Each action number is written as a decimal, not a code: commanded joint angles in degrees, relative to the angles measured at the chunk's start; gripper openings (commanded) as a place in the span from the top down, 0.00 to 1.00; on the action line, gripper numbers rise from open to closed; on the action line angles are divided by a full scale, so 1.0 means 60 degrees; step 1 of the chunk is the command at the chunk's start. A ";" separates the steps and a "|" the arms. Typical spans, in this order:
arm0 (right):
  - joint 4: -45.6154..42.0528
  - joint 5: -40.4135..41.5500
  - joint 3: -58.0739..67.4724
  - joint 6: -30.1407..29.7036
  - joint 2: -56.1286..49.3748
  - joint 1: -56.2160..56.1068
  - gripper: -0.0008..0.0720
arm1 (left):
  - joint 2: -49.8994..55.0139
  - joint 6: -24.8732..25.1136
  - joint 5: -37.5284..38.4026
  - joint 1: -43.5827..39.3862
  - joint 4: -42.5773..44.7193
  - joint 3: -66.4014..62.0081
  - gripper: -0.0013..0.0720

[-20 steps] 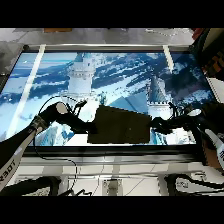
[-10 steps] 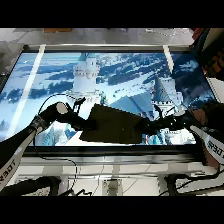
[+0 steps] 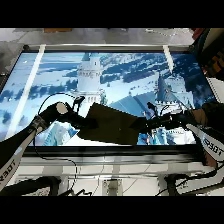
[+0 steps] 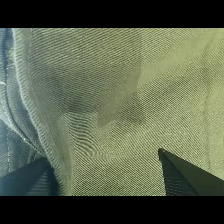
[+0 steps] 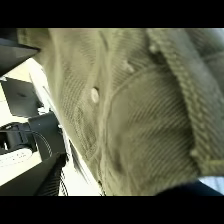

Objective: Fold the clothes and pants, and hang the long-sleeved shirts on hangers.

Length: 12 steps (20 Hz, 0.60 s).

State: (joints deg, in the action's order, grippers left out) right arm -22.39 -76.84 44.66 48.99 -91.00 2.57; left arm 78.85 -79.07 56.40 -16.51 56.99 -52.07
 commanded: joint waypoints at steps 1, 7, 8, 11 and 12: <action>0.0131 0.0412 0.0033 -0.0069 -0.0011 -0.0033 0.23 | 0.0004 0.0004 -0.0055 0.0011 0.0004 0.0004 0.04; 0.0000 0.2856 0.0095 0.1140 0.0025 -0.1144 0.84 | 0.0000 0.0011 -0.0237 0.0022 0.0029 0.0004 0.05; -0.0018 0.2834 0.0270 0.1137 0.0029 -0.1206 0.94 | -0.0007 0.0146 -0.0233 0.0058 0.0102 -0.0011 0.04; -0.0073 0.2069 0.1417 0.1147 0.0113 -0.1002 0.94 | -0.0022 0.0390 -0.0025 0.0346 0.0404 -0.0521 0.04; -0.0135 0.1781 0.2004 0.1162 0.0244 -0.0841 0.94 | -0.0022 0.0521 0.0142 0.0470 0.0568 -0.0903 0.05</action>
State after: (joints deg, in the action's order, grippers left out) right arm -22.85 -63.92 50.83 55.24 -90.43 -3.16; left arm 78.78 -77.52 55.75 -15.09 58.46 -54.30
